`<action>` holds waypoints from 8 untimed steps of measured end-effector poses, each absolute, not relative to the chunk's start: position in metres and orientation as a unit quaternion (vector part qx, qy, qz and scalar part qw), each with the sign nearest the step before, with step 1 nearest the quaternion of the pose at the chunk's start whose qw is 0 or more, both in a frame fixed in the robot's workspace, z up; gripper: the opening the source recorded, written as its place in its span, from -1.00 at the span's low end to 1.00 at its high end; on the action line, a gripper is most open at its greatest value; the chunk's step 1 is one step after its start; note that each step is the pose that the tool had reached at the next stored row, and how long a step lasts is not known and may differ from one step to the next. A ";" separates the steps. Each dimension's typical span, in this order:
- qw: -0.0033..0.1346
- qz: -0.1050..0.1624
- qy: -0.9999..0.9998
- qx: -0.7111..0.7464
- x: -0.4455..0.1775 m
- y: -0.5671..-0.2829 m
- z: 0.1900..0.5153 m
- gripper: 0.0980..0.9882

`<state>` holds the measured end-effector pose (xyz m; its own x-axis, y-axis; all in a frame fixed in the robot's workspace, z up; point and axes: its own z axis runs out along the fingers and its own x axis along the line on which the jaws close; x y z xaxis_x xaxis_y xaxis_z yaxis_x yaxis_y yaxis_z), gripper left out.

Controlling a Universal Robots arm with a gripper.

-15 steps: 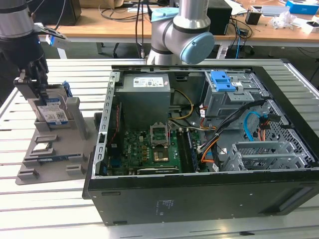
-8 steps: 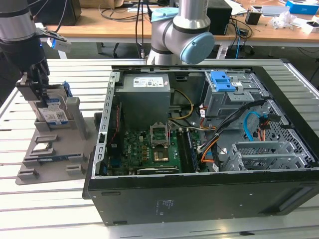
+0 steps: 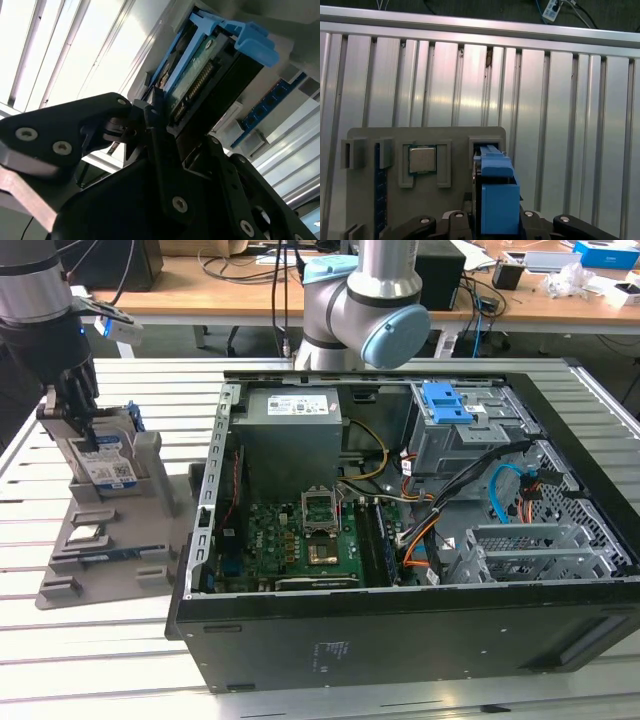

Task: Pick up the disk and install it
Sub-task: 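Pick up the disk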

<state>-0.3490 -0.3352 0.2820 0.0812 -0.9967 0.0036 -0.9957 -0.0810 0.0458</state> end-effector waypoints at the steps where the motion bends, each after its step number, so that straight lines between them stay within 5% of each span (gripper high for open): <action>1: 0.018 -0.014 -0.678 0.735 -0.349 -0.335 0.282 -0.40; 8: 0.018 -0.014 -0.678 0.735 -0.349 -0.335 0.282 -0.40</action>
<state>-0.3490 -0.3352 0.2817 0.0812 -0.9967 0.0036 -0.9957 -0.0810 0.0458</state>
